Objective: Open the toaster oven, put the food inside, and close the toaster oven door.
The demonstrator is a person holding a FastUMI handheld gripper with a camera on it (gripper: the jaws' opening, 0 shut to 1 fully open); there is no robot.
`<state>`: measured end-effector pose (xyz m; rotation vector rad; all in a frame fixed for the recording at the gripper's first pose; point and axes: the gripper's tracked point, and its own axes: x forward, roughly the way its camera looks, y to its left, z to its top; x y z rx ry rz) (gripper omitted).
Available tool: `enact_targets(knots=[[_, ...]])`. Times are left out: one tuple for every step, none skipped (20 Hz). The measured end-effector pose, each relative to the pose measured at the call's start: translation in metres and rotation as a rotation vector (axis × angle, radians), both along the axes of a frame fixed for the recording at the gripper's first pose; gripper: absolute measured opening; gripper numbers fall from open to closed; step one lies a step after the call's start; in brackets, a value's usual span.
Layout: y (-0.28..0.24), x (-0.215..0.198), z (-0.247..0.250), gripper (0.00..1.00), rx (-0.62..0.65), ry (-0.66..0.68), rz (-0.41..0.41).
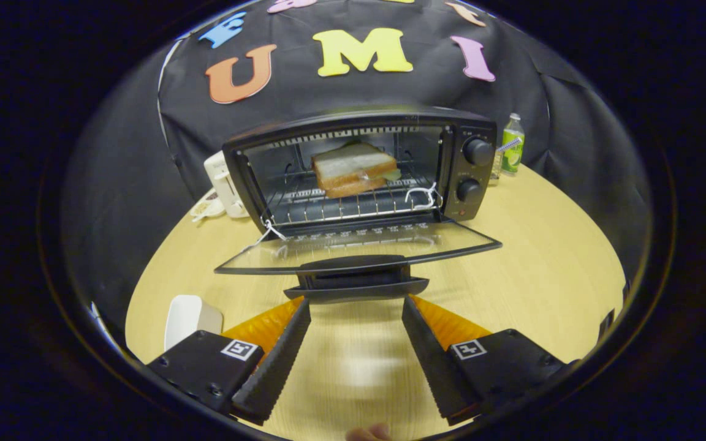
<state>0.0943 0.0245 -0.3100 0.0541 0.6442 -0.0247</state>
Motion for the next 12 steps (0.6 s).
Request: enact_targets(knots=[[0.001,0.000,0.006,0.99,-0.015,-0.026,0.004],[0.001,0.001,0.012,0.99,-0.026,-0.062,0.006],[0.001,0.004,0.019,0.99,-0.035,-0.101,0.011],[0.002,0.005,0.023,0.99,-0.042,-0.135,0.016],[0.001,0.007,0.027,0.99,-0.046,-0.165,0.019],[0.002,0.009,0.031,0.99,-0.049,-0.190,0.021],[0.002,0.012,0.034,0.99,-0.051,-0.213,0.022],[0.002,0.013,0.036,0.99,-0.052,-0.230,0.021],[0.002,0.016,0.038,0.99,-0.056,-0.247,0.021],[0.002,0.018,0.040,0.99,-0.061,-0.262,0.023],[0.002,0.021,0.044,0.99,-0.069,-0.281,0.025],[0.003,0.023,0.048,0.99,-0.076,-0.298,0.030]])
